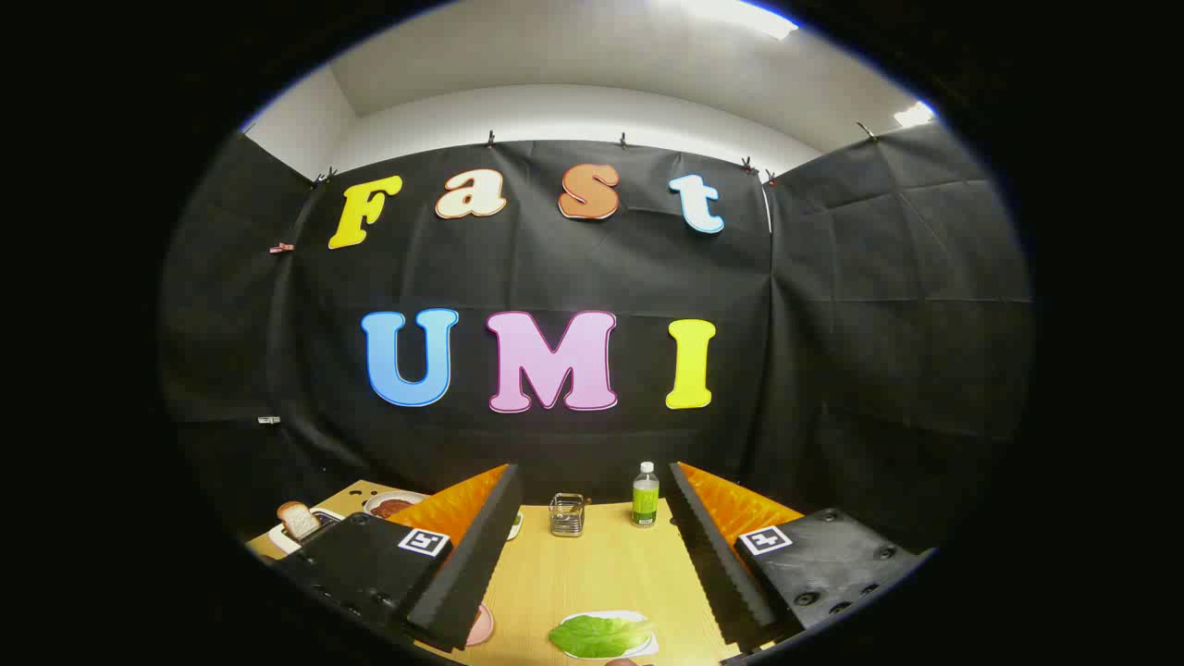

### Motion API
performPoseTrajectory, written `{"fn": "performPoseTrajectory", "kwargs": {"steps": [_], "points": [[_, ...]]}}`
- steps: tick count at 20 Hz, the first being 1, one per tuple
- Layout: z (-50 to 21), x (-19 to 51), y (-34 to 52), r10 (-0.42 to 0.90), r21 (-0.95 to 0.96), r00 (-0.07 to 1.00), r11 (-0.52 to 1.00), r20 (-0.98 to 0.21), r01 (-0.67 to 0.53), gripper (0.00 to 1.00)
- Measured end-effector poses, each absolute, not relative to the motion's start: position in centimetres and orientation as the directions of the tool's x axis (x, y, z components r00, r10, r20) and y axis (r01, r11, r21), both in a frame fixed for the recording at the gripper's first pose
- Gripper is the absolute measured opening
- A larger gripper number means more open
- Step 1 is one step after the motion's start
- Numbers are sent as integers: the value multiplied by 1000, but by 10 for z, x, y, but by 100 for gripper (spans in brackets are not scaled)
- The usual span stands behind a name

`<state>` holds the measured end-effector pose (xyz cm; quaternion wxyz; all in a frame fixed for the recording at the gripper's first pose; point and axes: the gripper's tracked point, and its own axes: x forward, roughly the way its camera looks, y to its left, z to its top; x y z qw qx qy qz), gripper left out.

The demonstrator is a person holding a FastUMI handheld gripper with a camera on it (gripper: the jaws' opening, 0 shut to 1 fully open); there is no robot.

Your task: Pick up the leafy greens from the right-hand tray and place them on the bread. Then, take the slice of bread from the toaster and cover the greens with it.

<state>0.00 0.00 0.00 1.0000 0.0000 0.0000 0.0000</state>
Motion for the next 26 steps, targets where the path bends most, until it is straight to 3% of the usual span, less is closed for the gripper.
{"fn": "performPoseTrajectory", "kwargs": {"steps": [8,19,26], "points": [[-23,-7,2,-68,-48,996,997,-65,65,97],[-39,-8,1,-57,-68,995,996,-80,52,97],[-88,-3,5,25,-96,979,994,-200,-45,98]]}}
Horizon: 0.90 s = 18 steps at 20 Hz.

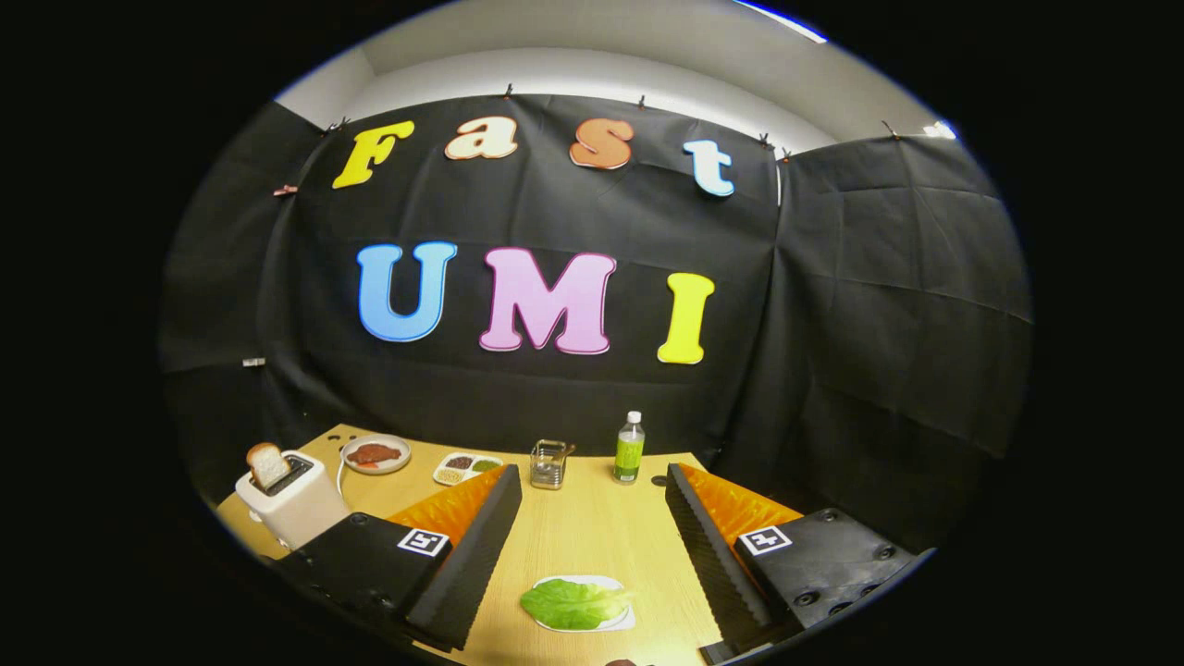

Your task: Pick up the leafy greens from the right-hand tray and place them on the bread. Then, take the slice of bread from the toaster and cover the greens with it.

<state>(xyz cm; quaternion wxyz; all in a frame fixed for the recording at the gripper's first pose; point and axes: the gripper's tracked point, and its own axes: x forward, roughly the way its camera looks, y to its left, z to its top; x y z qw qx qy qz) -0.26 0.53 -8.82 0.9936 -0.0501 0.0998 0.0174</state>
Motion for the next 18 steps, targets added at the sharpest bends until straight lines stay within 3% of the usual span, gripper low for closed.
{"fn": "performPoseTrajectory", "kwargs": {"steps": [11,18], "points": [[-247,15,2,114,-77,830,980,-547,-186,98],[-315,24,-10,154,-99,724,951,-673,-294,98]]}}
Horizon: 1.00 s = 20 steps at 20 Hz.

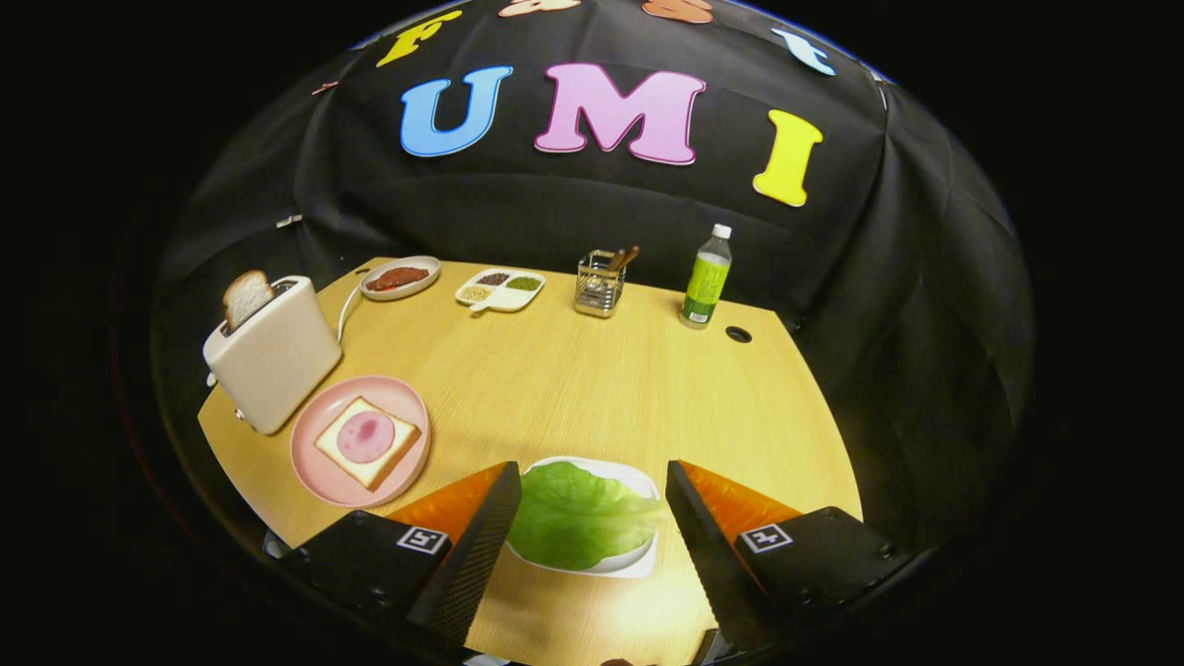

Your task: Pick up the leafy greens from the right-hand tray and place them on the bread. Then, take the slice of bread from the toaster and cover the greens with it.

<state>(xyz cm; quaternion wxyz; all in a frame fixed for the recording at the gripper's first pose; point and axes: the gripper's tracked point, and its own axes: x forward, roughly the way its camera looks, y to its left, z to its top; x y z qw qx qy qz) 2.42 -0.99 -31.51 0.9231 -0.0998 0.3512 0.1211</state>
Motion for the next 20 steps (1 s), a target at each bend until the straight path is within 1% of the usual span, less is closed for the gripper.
{"fn": "performPoseTrajectory", "kwargs": {"steps": [3,7,10,12,14,17,18,20], "points": [[-348,23,-11,182,-101,650,923,-738,-372,98],[-386,27,-21,189,-162,597,860,-780,-483,98],[-414,29,-20,198,-130,547,854,-813,-503,98],[-430,30,-23,196,-101,519,866,-832,-489,98],[-434,32,-15,229,-46,504,879,-832,-475,99],[-442,27,-9,271,4,456,863,-848,-505,94],[-441,25,-9,269,7,450,864,-851,-504,87],[-441,27,-9,264,11,444,869,-856,-495,79]]}}
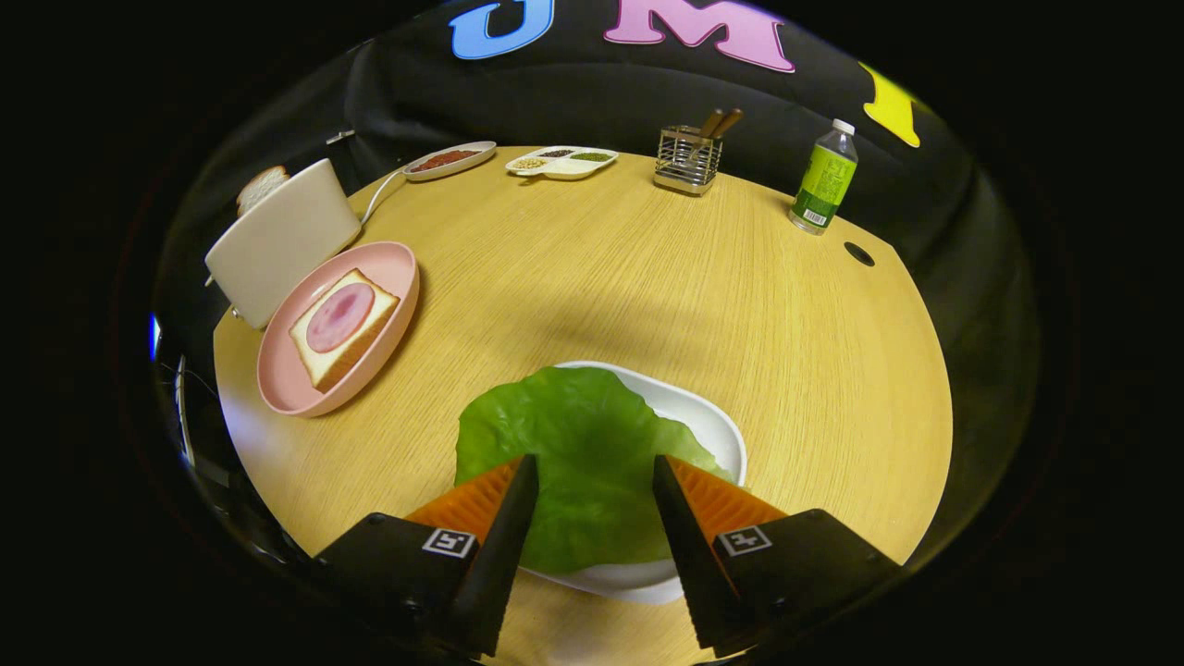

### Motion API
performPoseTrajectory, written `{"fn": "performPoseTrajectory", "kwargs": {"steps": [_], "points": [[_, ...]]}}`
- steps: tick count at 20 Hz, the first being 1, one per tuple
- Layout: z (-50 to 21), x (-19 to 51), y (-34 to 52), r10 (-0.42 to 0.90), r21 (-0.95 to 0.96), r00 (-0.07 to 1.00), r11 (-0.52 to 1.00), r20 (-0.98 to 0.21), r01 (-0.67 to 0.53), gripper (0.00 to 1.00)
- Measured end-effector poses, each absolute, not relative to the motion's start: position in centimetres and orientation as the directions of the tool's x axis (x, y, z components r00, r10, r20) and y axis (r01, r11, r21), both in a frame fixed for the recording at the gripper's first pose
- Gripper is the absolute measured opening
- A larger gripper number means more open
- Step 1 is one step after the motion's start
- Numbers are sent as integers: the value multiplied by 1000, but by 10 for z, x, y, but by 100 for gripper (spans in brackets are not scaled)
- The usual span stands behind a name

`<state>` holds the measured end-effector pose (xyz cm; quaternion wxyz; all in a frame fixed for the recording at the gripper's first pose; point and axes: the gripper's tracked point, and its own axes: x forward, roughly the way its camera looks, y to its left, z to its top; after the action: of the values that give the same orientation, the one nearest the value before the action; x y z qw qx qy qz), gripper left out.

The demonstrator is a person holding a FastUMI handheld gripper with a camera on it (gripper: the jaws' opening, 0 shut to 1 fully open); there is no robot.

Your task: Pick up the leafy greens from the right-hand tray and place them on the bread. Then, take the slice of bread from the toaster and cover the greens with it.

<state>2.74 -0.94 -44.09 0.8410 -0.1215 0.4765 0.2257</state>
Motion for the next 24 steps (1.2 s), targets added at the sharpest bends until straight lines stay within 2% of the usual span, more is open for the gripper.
{"fn": "performPoseTrajectory", "kwargs": {"steps": [4,5,6,7,9,10,11,15,18,24], "points": [[-439,24,-7,248,5,424,868,-871,-497,75],[-442,22,-4,250,5,419,863,-873,-506,52],[-439,21,-3,246,-10,428,858,-870,-513,48],[-441,20,-1,243,-22,432,851,-868,-524,30],[-441,18,2,233,-59,448,834,-863,-548,16],[-443,18,5,238,-59,444,827,-863,-559,16],[-439,14,5,243,-52,436,825,-867,-563,10],[-438,13,8,255,-42,398,797,-882,-603,6],[-421,18,9,255,-72,425,784,-868,-617,6],[-374,31,11,262,-30,486,858,-834,-514,6]]}}
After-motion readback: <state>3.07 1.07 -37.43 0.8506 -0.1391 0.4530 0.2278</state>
